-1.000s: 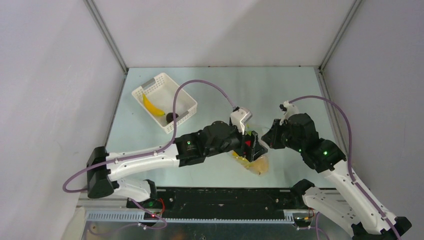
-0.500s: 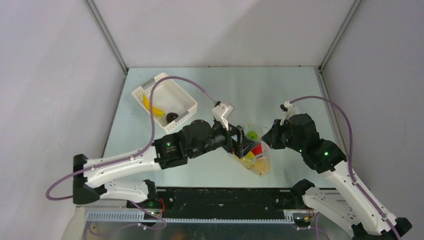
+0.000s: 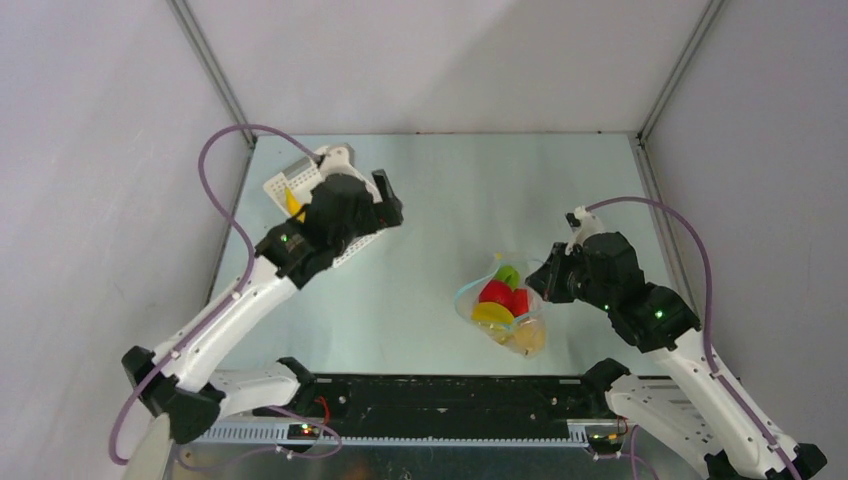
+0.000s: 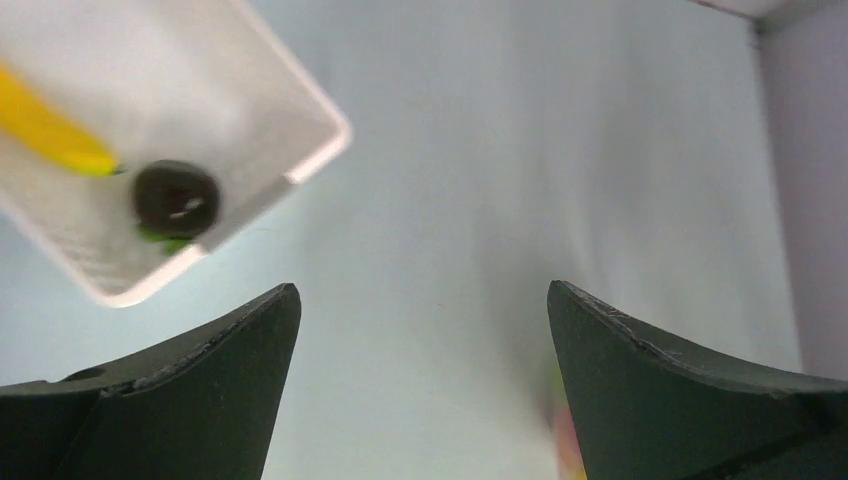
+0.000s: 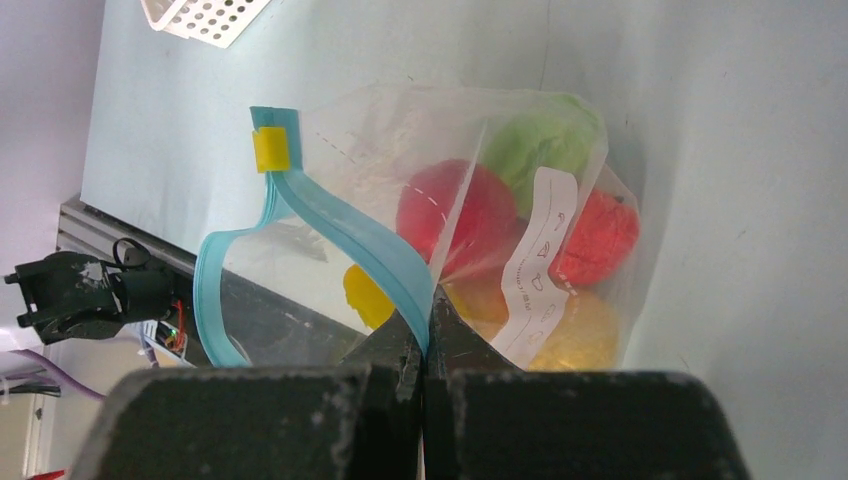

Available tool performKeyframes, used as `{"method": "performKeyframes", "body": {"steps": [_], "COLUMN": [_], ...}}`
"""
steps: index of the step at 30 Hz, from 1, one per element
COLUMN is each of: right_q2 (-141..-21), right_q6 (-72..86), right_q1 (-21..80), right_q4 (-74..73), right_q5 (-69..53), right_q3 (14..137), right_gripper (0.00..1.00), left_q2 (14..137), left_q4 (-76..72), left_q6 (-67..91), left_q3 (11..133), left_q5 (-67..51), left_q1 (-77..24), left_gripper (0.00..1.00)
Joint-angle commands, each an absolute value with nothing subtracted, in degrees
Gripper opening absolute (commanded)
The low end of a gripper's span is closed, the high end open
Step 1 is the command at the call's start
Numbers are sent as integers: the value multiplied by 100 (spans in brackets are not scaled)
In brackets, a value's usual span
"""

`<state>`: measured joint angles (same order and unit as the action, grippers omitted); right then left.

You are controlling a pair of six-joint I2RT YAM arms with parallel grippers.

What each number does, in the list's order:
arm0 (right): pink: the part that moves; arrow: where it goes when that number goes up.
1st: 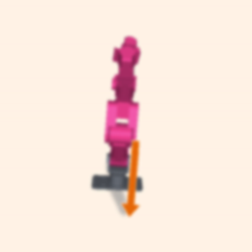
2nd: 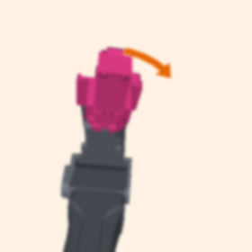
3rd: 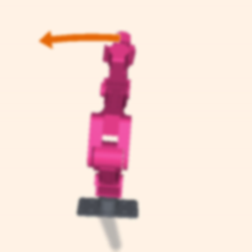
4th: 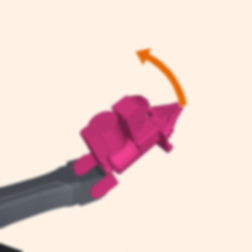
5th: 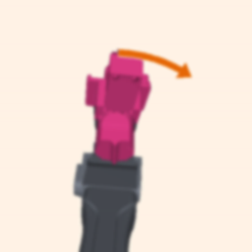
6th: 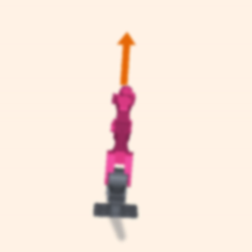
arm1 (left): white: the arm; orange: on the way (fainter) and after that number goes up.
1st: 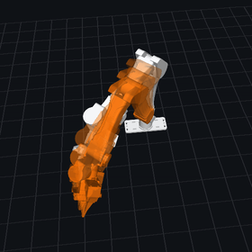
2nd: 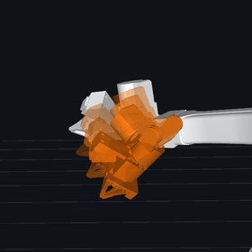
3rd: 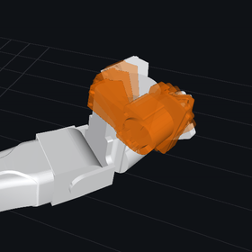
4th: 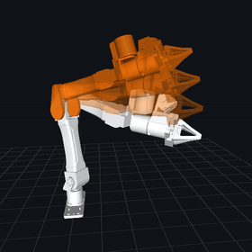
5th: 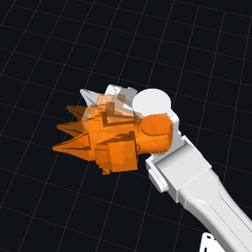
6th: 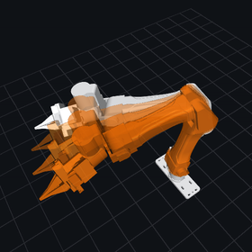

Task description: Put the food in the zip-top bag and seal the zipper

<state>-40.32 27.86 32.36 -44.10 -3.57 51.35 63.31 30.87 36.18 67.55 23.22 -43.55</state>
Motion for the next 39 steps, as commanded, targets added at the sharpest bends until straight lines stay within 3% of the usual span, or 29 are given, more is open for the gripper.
{"method": "performKeyframes", "body": {"steps": [1,7,14,23,39], "right_q2": [-3875,-3651,-3632,-3783,-3975], "right_q6": [3005,3022,3022,3059,3141], "right_q1": [3221,3215,3217,3214,3215], "right_q4": [-4472,-4521,-4565,-4691,-4651], "right_q5": [-455,-311,-274,-135,0], "right_q3": [5079,5001,5001,5001,5000], "right_gripper": [0,0,0,0,0], "left_q2": [6726,7504,8857,10465,11054], "left_q4": [4055,4266,4158,4222,3356], "left_q6": [3803,3688,2577,2045,2290], "left_q3": [7335,7597,7982,8807,8374], "left_q5": [2316,1583,1112,1005,301], "left_q1": [-3093,-1649,-1030,-691,-651], "left_gripper": [100,100,100,100,100]}}
